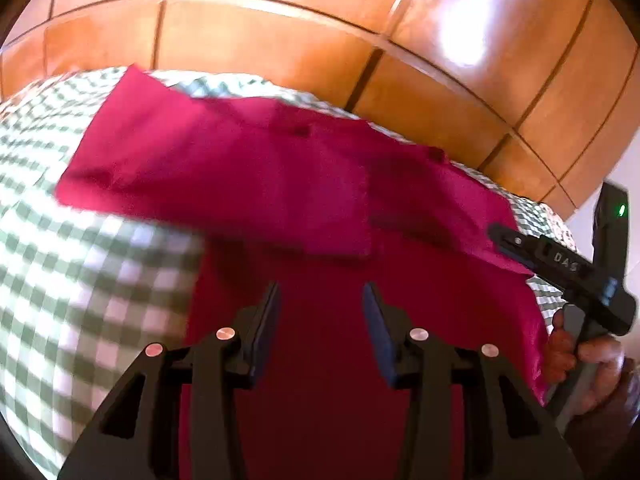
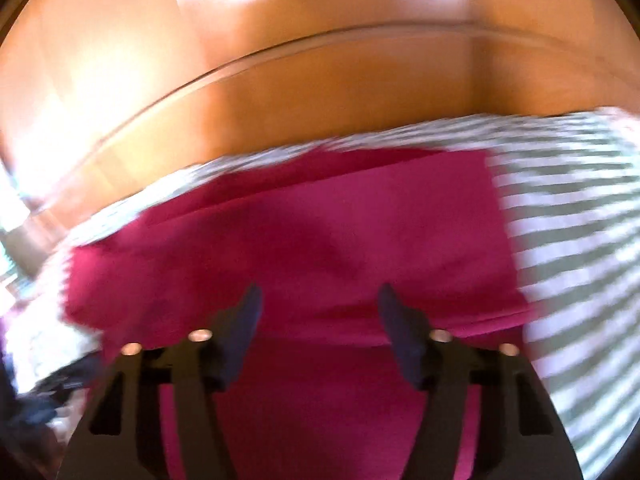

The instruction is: Fold small clothes

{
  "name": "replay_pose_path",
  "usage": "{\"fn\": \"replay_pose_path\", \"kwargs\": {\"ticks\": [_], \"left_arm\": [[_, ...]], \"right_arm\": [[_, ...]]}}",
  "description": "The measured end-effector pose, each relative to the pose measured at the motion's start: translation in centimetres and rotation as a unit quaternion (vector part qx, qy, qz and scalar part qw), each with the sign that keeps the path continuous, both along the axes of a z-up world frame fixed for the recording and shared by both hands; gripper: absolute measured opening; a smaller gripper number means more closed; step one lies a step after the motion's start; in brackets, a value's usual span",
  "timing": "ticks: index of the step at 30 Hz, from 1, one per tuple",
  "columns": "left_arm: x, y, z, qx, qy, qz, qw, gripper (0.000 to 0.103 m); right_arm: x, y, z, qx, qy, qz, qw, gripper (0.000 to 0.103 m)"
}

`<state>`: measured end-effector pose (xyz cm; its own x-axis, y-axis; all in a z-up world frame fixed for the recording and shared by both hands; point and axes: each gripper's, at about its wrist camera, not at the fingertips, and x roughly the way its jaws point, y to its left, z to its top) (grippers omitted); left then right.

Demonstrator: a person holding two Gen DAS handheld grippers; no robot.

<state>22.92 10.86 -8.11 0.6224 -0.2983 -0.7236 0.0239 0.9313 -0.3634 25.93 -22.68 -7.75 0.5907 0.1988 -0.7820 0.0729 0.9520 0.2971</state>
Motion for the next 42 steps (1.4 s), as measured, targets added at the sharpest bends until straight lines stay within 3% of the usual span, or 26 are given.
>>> {"fn": "replay_pose_path", "kwargs": {"ticks": [3, 8, 9, 11, 14, 20, 24, 29, 34, 39, 42], "left_arm": [[-0.4, 0.7, -1.3, 0.0, 0.014, 0.008, 0.9999, 0.042], [-0.7, 0.6, -2.7, 0.001, 0.009, 0.005, 0.9999, 0.042], [-0.4, 0.3, -3.3, 0.005, 0.006, 0.004, 1.0, 0.042], [-0.5, 0.1, -3.5, 0.008, 0.001, 0.003, 1.0, 0.043], [-0.4, 0.0, -3.6, 0.008, -0.003, 0.0, 1.0, 0.045], [-0.7, -0.1, -3.7, 0.009, -0.007, 0.001, 0.9999, 0.045], [-0.7, -0.2, -3.8, 0.01, -0.007, 0.001, 0.9999, 0.045], [-0.6, -0.6, -3.8, 0.019, -0.006, 0.002, 0.9998, 0.045], [-0.4, -0.9, -3.8, 0.019, -0.002, 0.002, 0.9998, 0.045], [0.0, -1.1, -3.4, 0.027, 0.007, 0.002, 0.9996, 0.045], [0.2, -0.9, -2.6, 0.025, 0.022, 0.004, 0.9994, 0.045]], "right_arm": [[2.1, 5.5, -1.6, 0.05, 0.037, 0.074, 0.995, 0.049], [5.4, 10.3, -4.0, 0.058, 0.076, 0.089, 0.991, 0.049], [5.7, 10.6, -3.9, 0.057, 0.075, 0.088, 0.992, 0.045], [6.8, 11.1, -3.4, 0.047, 0.08, 0.085, 0.992, 0.015], [6.5, 11.1, 0.0, 0.025, 0.034, 0.089, 0.995, 0.004], [4.6, 7.7, 10.3, -0.005, -0.105, 0.08, 0.991, 0.004], [3.8, 3.2, 12.3, -0.039, -0.132, 0.033, 0.99, 0.004], [3.1, -2.9, 9.9, -0.061, -0.1, -0.037, 0.992, 0.004], [2.0, -8.3, 4.5, -0.082, -0.033, -0.105, 0.991, 0.004], [1.2, -11.2, -1.2, -0.074, 0.031, -0.148, 0.986, 0.004], [0.9, -11.2, -2.6, -0.077, 0.03, -0.15, 0.985, 0.004]]}}
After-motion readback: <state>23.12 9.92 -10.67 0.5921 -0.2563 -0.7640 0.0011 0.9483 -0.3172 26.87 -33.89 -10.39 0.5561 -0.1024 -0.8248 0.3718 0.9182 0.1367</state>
